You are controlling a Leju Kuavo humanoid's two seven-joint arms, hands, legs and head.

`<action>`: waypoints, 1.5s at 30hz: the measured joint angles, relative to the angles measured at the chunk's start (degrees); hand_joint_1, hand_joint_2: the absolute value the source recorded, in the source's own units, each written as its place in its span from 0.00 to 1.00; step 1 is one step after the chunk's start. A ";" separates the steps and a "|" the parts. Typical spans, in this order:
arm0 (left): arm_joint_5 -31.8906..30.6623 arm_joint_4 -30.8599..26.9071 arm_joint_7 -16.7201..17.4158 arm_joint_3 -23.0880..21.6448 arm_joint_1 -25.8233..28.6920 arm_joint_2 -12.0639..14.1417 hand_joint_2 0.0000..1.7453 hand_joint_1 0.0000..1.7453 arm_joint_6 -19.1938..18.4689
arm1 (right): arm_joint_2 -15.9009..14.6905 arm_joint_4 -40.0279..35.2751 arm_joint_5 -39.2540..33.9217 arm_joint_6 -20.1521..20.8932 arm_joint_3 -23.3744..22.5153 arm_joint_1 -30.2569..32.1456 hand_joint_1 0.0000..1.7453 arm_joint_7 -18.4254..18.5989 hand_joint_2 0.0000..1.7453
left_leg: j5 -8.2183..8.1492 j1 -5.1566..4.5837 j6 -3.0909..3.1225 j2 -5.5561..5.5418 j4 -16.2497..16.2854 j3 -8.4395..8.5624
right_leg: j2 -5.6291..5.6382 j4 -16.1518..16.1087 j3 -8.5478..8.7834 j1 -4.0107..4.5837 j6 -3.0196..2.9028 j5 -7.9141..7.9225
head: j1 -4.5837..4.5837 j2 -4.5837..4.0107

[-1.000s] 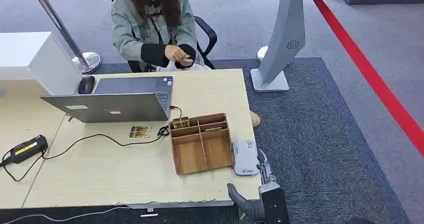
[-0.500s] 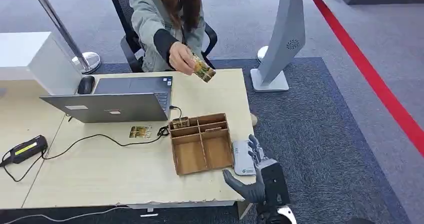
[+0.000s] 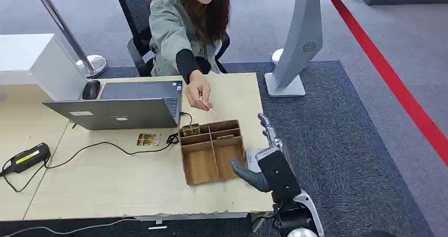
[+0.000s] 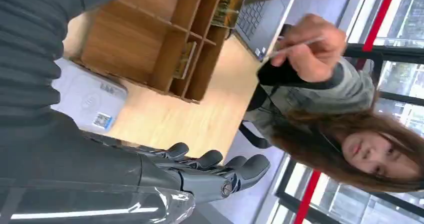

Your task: Pass the card to the sensor for recognition and then transmit it.

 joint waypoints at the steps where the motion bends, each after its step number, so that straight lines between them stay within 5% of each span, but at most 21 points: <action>1: -0.20 0.00 0.00 -0.13 -0.02 0.00 0.00 0.00 0.00 | 0.02 0.02 0.22 0.09 0.07 -0.69 0.00 0.38 1.00 | 0.00 0.00 0.00 -0.01 0.00 0.00 | 0.00 0.00 0.00 0.00 0.00 0.00 | 0.00 0.00; 28: -2.86 0.00 0.00 -3.30 -0.49 -0.04 0.00 0.00 1.03 | 6.27 13.29 -2.93 -2.69 2.41 -9.92 0.00 -2.49 1.00 | 0.00 0.00 0.00 -0.01 0.00 -0.01 | -0.01 0.01 0.00 0.00 0.00 -0.01 | 0.00 0.00; 29: -2.89 0.00 0.00 -3.41 -0.49 -0.07 0.00 0.00 1.03 | 6.49 13.77 -3.06 -2.69 2.47 -9.94 0.52 -2.53 1.00 | 0.00 0.00 0.00 -0.03 0.00 -0.01 | -0.02 0.01 -0.01 0.00 0.00 -0.01 | 0.00 0.00; 30: -2.87 0.00 0.00 -3.54 -0.48 -0.07 0.00 0.00 1.03 | 6.64 14.05 -3.04 -2.69 2.58 -9.94 0.91 -2.60 1.00 | 0.00 0.00 0.00 -0.05 0.00 -0.01 | -0.04 0.01 -0.01 0.00 0.00 -0.01 | 0.02 0.00; 31: -2.89 0.00 0.00 -3.61 -0.48 -0.07 0.00 0.00 1.03 | 6.73 14.25 -3.06 -2.71 2.60 -9.97 1.00 -2.62 1.00 | 0.00 0.00 0.00 -0.04 0.00 -0.01 | -0.04 0.01 -0.01 0.00 0.00 -0.01 | 0.00 0.00; 45: -2.91 0.00 0.00 -4.28 -0.56 -0.07 0.00 0.00 1.03 | 7.45 17.90 -3.62 -2.67 3.37 -10.45 1.00 -3.45 1.00 | 0.00 0.00 0.00 -0.03 0.00 -0.01 | -0.03 0.01 -0.01 0.00 0.00 -0.01 | 0.00 0.00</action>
